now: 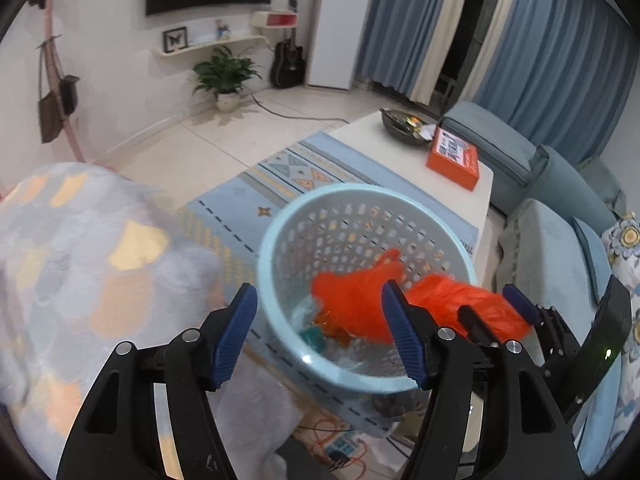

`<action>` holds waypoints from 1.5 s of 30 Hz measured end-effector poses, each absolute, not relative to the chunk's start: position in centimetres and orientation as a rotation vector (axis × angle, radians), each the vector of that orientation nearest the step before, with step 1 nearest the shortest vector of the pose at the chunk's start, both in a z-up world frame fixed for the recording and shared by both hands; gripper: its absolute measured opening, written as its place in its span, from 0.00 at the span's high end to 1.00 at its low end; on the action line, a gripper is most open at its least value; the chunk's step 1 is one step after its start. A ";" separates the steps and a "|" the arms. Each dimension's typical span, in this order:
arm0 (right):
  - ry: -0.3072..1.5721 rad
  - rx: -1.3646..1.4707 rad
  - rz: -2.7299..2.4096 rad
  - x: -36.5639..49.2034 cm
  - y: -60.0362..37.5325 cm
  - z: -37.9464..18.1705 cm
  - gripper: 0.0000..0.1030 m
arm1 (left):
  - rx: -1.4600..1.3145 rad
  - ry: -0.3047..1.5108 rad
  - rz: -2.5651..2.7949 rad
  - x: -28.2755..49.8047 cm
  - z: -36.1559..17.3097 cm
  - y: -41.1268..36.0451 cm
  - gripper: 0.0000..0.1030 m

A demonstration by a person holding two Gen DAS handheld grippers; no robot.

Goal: Collect trash
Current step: 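Carry packet and red bag over the blue basket and release both, then grasp the blue milk carton with the left tool while the right tool grasps the white carton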

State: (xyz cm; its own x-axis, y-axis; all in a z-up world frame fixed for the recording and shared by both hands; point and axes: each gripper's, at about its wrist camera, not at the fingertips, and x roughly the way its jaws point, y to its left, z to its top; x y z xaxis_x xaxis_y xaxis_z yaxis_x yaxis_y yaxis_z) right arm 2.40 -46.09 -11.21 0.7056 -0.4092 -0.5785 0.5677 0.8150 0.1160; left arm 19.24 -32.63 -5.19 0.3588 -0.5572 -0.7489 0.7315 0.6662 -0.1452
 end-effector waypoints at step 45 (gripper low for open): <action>0.561 0.107 0.056 9.6 -20.4 -3.6 0.23 | -0.199 0.730 -0.310 23.2 -3.0 5.0 0.66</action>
State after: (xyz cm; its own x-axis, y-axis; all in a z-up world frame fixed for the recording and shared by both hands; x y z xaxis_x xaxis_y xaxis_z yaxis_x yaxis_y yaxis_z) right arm 9.59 -20.40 -3.60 0.8454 0.0823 -0.5277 -0.0239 0.9929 0.1164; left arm 23.17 5.05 -3.01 0.7029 -0.3451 -0.6220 0.2080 0.9359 -0.2841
